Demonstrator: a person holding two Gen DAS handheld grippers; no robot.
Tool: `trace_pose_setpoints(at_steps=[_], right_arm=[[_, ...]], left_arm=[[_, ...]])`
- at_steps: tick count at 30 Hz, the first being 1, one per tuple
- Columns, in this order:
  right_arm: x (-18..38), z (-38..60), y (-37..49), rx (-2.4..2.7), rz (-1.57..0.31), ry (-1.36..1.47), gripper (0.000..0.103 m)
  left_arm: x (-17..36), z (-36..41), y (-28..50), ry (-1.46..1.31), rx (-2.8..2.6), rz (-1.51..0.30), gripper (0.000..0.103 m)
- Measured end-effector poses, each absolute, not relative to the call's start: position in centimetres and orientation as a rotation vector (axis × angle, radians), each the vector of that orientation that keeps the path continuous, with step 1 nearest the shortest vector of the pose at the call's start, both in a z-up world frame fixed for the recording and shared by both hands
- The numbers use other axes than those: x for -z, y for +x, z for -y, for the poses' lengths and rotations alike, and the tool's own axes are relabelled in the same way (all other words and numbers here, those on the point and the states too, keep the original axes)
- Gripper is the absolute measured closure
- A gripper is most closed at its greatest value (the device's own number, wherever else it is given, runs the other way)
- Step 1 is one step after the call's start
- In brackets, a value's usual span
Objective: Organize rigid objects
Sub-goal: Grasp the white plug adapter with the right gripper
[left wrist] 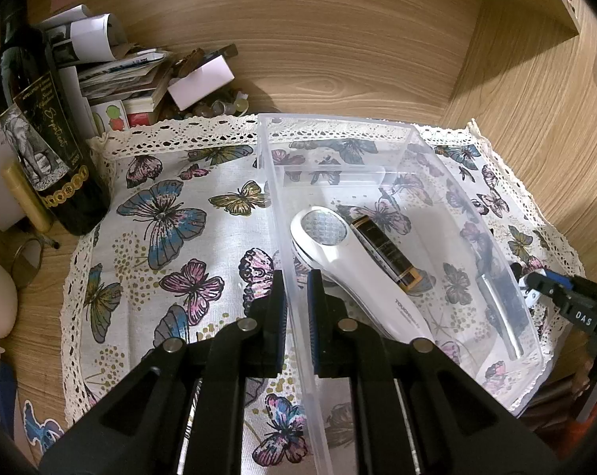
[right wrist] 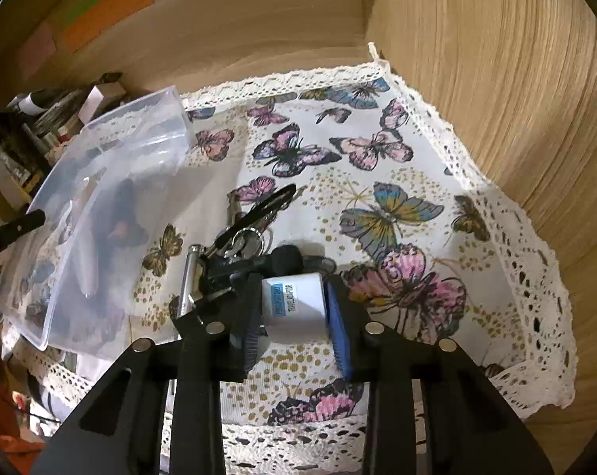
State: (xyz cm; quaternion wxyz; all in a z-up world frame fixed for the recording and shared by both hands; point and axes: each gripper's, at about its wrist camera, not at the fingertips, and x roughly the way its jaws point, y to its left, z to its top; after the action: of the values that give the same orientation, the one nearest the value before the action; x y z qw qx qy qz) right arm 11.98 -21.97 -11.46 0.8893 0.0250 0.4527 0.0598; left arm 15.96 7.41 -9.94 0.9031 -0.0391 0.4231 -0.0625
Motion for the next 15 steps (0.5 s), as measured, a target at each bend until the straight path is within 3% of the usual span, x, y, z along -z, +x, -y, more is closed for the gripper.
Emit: trace_pose_setpoints(at_steps=[15], right_arm=[[6.6, 17.1, 14.1, -0.235, -0.774, -0.054, 0.077]], left_arm=[[9.9, -7.4, 15.9, -0.082, 0.130, -0.873, 0.094]])
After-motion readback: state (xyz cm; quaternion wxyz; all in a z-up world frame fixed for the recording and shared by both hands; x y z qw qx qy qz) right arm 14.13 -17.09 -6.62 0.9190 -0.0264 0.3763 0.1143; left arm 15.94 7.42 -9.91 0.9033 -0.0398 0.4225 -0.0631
